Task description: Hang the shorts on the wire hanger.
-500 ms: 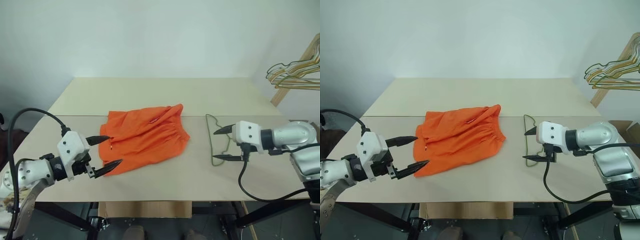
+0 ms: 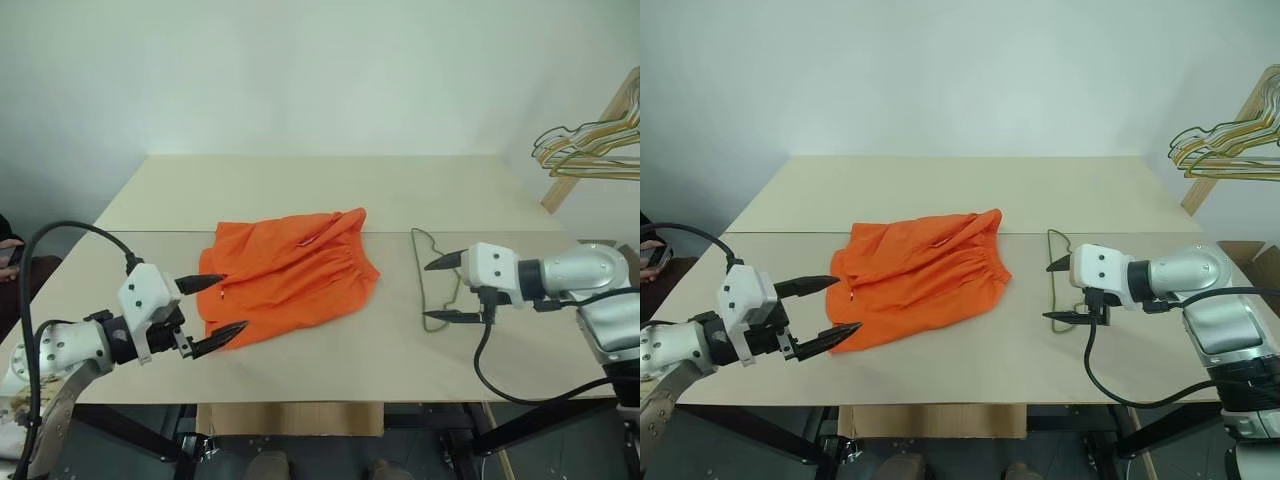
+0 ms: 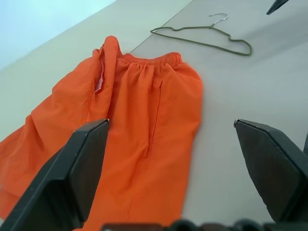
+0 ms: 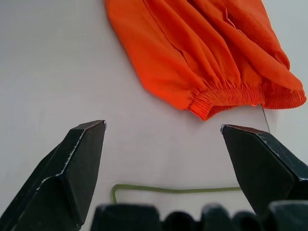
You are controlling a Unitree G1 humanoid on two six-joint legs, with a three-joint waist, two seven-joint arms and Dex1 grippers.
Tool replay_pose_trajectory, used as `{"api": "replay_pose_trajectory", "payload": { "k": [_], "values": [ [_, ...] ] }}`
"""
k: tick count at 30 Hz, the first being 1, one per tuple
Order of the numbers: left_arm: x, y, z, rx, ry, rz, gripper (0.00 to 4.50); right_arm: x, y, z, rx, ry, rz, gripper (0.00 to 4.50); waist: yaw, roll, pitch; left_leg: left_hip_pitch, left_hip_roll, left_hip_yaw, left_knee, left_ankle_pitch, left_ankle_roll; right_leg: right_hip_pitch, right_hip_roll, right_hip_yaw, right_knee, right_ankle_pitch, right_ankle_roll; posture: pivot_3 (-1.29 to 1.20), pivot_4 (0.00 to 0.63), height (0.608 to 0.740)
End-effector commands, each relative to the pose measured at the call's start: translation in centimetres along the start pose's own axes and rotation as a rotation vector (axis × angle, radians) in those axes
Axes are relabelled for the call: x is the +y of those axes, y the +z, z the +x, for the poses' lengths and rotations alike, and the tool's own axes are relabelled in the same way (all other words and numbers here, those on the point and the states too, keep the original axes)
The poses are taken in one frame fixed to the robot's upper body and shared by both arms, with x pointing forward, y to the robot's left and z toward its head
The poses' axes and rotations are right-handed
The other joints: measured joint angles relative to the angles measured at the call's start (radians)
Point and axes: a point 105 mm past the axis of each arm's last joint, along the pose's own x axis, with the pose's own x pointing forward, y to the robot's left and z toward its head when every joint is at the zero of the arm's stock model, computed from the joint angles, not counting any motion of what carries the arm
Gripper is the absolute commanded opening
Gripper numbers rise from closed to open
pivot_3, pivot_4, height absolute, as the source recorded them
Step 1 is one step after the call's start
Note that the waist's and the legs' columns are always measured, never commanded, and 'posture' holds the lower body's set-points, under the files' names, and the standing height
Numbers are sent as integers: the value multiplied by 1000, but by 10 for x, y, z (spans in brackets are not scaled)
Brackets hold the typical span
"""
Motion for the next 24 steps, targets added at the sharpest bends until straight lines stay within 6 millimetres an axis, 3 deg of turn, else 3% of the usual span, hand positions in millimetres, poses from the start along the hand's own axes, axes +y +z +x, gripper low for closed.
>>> {"api": "replay_pose_trajectory", "payload": {
  "k": [1,13,17,24],
  "values": [
    [-2,5,-5,18,-2,42,4500,-11,6,3,-4,-46,-61,4448,-1,0,0,0,0,0,0,0,0,0,0,0,0,0,0,214,0,740],
    [-3,-13,-11,132,-45,28,4500,-29,4,44,21,-105,-405,4448,-9,0,0,0,0,1,0,0,0,-1,0,0,0,0,0,149,0,740],
    [-6,-16,-8,144,-70,29,4500,-42,-1,76,100,-138,-615,4448,-33,0,0,0,1,2,0,0,-1,-2,0,0,1,0,-1,137,0,740],
    [-7,-15,-5,139,-76,25,4500,-57,-8,112,145,-161,-764,4448,-63,0,0,0,1,1,-3,2,-4,-3,0,0,1,0,-2,146,0,740]
  ]
}}
